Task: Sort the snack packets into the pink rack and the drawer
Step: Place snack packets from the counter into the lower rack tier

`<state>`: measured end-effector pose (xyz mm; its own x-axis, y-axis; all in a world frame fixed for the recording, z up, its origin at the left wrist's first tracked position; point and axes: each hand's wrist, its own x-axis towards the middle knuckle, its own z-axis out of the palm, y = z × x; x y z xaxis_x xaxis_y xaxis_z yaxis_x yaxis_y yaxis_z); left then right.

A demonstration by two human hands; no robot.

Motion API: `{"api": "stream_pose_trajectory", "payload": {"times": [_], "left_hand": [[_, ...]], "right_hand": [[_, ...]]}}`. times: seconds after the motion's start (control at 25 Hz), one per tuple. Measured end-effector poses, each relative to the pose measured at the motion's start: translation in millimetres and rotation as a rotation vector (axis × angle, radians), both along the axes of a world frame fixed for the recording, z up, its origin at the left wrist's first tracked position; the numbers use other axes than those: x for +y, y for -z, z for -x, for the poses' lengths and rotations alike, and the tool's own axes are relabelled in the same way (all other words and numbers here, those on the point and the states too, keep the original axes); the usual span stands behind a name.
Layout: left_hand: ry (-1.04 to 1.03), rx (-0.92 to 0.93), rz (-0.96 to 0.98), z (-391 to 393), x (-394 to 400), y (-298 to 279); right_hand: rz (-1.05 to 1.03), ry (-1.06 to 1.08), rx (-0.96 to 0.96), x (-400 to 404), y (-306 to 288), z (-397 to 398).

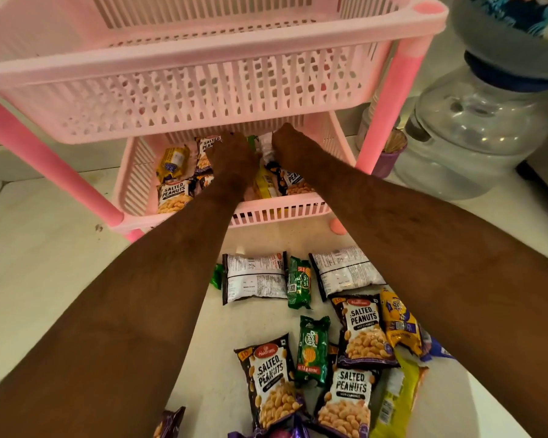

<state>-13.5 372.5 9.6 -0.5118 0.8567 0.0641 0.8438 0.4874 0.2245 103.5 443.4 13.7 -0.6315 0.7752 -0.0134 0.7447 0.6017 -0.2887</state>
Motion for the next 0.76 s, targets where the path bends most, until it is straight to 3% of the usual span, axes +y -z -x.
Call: {"api": "stream_pose_trajectory", "payload": {"times": [0.2,0.36,0.48,0.64,0.76], "left_hand": [[0.058,0.086,0.025,-0.6,-9.4,-16.7],[0.142,0.143,-0.036,-3.8,-35.1,-33.1],[0.207,0.123,-0.1,-16.1,-64.5,-46.4],[0.232,0.082,-0.201,-36.3,-112.8,-62.6],[0.263,0.096,-0.243,-53.0,-151.7,-60.2]], "right_hand": [[0.005,0.072,-0.163,-8.2,-9.7,-9.7],[0.117,0.105,0.239,-40.2,-32.5,-28.2],[0.032,0.058,0.46,-88.8,-52.8,-52.3],[-0.125,0.066,0.483,-152.6,-61.1,-77.1],[-0.047,0.077,0.459,-191.3,-45.5,-96.7]]}}
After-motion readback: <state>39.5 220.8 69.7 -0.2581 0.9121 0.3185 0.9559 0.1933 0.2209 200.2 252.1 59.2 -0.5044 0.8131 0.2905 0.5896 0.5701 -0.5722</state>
